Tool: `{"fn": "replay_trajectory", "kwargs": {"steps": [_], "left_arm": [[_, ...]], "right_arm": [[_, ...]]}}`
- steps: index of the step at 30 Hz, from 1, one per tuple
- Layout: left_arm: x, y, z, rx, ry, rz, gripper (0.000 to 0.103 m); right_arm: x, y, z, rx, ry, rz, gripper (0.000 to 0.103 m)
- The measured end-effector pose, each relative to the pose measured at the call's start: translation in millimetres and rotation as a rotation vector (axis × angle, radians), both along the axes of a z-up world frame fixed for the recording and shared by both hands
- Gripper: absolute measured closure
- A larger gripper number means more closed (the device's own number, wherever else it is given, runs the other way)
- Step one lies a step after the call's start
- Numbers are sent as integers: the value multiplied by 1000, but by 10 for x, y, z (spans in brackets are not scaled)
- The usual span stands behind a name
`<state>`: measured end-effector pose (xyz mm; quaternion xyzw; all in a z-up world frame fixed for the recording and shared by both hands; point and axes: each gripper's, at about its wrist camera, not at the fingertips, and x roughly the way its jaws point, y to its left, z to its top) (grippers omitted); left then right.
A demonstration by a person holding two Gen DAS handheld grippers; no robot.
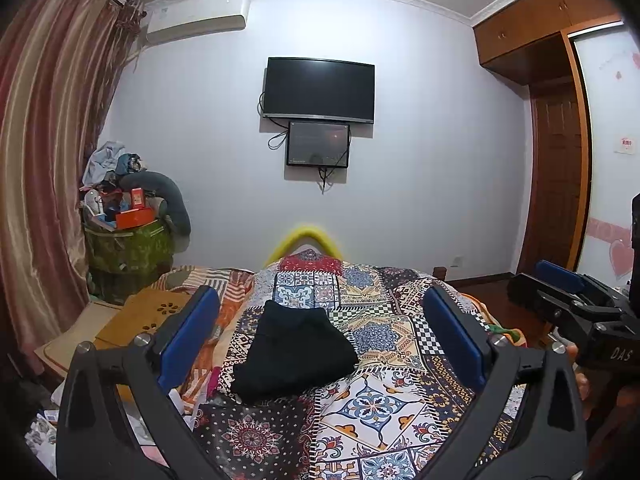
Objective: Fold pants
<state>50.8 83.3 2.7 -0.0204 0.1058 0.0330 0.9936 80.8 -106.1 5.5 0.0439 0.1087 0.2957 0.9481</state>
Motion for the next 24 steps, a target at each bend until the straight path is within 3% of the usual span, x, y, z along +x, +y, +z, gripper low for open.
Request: {"fn": "replay_trajectory", "kwargs": {"steps": [24], "left_arm": [[8,47,3,3,3,-23,0]], "right_arm": [[-10,-8,1,0,4,-5,0]]}}
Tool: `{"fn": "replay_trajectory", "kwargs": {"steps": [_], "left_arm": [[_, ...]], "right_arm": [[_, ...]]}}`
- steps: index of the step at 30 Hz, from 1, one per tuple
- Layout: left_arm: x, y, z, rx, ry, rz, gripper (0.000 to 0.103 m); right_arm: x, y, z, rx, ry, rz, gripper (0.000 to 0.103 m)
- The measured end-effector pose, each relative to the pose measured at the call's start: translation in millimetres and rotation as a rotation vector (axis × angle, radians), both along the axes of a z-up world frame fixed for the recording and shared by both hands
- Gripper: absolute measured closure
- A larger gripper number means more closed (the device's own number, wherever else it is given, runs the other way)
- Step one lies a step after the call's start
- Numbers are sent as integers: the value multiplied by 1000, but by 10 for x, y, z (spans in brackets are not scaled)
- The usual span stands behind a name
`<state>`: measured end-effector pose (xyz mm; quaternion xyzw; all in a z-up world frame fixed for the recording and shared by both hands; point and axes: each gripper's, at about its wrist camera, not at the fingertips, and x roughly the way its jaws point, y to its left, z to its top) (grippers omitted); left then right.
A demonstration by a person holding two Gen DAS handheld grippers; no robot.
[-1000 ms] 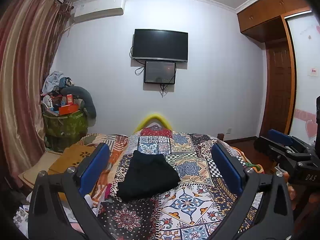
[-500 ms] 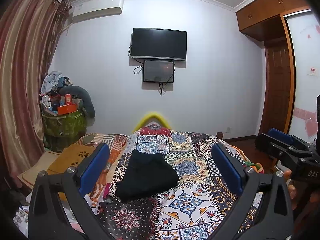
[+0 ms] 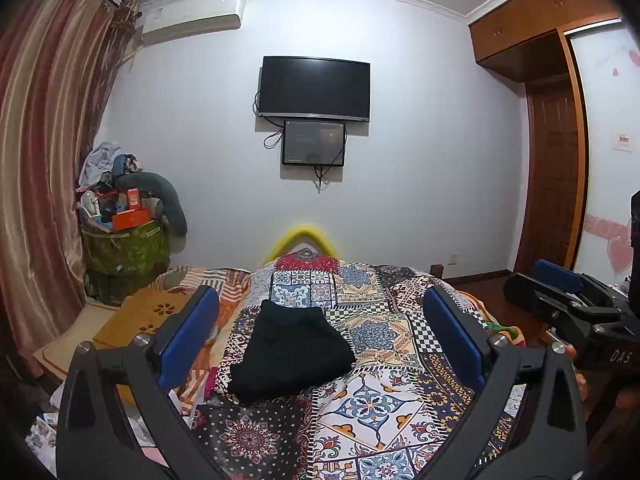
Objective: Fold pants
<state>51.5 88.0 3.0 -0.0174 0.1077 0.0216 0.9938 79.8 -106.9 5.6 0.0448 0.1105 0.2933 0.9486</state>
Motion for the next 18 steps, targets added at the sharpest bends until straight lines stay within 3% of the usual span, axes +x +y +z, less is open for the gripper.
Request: {"fn": "replay_trajectory", "kwargs": {"steps": [18], "left_arm": [[19,20,-3,-3,15,-17,0]], "right_arm": [[26,4,-14,2,5,0,0]]}}
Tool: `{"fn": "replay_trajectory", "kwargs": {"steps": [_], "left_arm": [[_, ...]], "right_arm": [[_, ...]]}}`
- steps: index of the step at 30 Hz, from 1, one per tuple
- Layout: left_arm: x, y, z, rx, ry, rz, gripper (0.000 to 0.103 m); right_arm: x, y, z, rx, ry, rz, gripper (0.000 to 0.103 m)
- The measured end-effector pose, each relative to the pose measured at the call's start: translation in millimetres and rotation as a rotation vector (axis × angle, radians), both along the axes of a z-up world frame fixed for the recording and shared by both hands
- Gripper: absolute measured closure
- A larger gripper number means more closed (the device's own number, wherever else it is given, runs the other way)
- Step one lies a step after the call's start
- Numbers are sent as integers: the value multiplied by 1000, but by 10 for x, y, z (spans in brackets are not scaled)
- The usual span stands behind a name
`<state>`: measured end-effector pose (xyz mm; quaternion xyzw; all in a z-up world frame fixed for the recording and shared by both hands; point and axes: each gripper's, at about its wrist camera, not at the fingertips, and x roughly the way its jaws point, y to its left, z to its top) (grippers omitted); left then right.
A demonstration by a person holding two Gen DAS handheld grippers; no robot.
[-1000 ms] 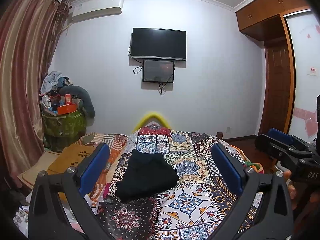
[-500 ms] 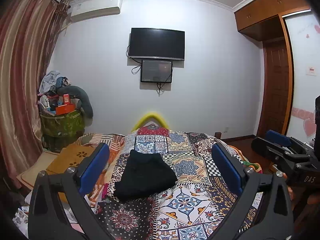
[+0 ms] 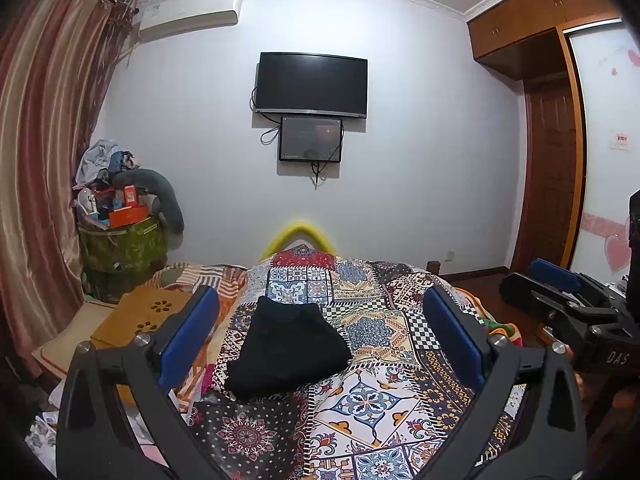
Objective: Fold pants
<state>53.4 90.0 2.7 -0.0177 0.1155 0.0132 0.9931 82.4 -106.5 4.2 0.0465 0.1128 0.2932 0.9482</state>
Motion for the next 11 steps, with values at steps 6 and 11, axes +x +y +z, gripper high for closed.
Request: {"fn": "replay_trajectory", "kwargs": {"steps": [6,11], "left_arm": [[17,-10,-24,1,7,-9,0],[34,5,-64,-10,22,-15,0]], "right_arm": [[15,-4,-13,-2,2,-3,0],[8,-3,-30,-2,7,-4,0]]}}
